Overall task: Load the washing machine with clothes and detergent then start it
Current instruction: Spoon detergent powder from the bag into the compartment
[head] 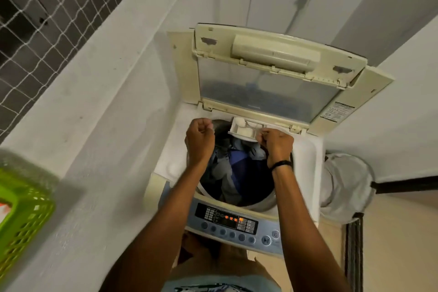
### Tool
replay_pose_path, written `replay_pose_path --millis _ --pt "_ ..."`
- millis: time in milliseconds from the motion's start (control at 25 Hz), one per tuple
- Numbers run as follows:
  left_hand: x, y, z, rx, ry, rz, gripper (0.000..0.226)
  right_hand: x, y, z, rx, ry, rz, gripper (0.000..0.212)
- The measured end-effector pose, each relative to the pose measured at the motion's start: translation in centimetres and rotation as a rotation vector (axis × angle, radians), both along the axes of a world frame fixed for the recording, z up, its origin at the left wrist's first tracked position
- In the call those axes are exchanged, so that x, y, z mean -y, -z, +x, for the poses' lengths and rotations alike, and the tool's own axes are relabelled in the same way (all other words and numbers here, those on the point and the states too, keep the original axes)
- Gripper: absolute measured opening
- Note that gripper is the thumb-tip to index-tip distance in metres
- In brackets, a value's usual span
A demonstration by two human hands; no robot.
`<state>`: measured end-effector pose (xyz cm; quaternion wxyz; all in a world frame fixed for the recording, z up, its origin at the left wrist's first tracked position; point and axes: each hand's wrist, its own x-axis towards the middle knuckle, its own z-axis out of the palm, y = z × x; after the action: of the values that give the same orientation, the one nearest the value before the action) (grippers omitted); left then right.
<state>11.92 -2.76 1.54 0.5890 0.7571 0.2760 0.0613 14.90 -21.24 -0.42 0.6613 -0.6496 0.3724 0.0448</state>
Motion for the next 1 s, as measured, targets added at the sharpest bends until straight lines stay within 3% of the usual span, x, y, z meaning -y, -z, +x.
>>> replay_pose_path --millis 120,240,400,640,840,1000 --pt "2.2 4.1 2.9 -0.163 0.136 -0.023 0.029 1.4 3.7 1.1 -0.067 0.014 -0.216 0.015" --pt "4.0 6.6 4.8 -0.308 0.264 -0.023 0.044 1.2 5.2 1.7 -0.026 -0.103 -0.388 0.02" --pt "5.6 7.0 5.8 -0.351 0.346 -0.018 0.046 0.4 6.7 0.8 0.116 -0.346 -0.644 0.035" --pt "4.7 8.1 5.7 -0.404 0.35 -0.049 0.059 -0.2 7.2 -0.2 0.245 -0.383 -0.821 0.041" --pt "3.7 6.3 5.4 -0.313 0.283 -0.043 0.057 -0.5 5.8 0.0 0.154 -0.041 -0.529 0.027" --pt "1.0 2.2 3.7 -0.138 0.167 0.044 0.045 -1.8 3.3 0.7 0.145 0.245 0.135 0.017"
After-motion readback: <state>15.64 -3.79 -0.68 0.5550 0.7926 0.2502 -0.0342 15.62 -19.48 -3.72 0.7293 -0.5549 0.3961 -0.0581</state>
